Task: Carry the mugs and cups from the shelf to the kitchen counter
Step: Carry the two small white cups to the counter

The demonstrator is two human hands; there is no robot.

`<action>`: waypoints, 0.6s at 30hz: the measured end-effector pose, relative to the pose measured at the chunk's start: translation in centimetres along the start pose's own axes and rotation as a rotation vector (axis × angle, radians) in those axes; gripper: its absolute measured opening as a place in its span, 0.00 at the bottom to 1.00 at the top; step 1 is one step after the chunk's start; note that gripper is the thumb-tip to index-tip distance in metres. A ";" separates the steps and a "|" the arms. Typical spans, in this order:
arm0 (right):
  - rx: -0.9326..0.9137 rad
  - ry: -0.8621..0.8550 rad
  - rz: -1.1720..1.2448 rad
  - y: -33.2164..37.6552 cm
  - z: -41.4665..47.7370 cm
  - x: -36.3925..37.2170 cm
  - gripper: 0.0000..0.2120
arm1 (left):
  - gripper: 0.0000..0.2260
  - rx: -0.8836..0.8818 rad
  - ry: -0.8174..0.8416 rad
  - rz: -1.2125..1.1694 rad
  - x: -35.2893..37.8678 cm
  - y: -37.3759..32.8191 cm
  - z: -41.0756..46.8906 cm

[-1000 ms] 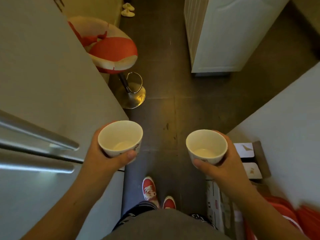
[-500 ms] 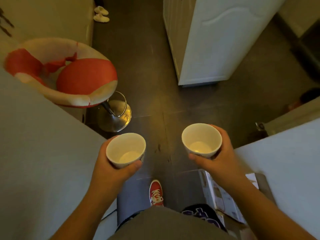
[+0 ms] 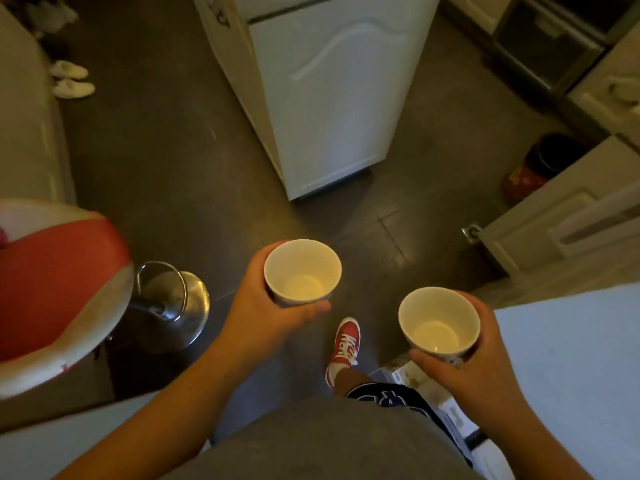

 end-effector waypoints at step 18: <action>-0.044 -0.081 0.108 14.7 28.8 1.8 0.42 | 0.31 -0.070 0.017 0.081 -2.2 3.9 26.6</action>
Point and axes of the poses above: each hand's wrist, its own z-axis towards the middle knuckle, its own x-axis out of the palm, y = z × x, the point moved 6 cm from there along z, towards the middle knuckle, and after that the axes turned 12 degrees about x, right-handed, at the moved point
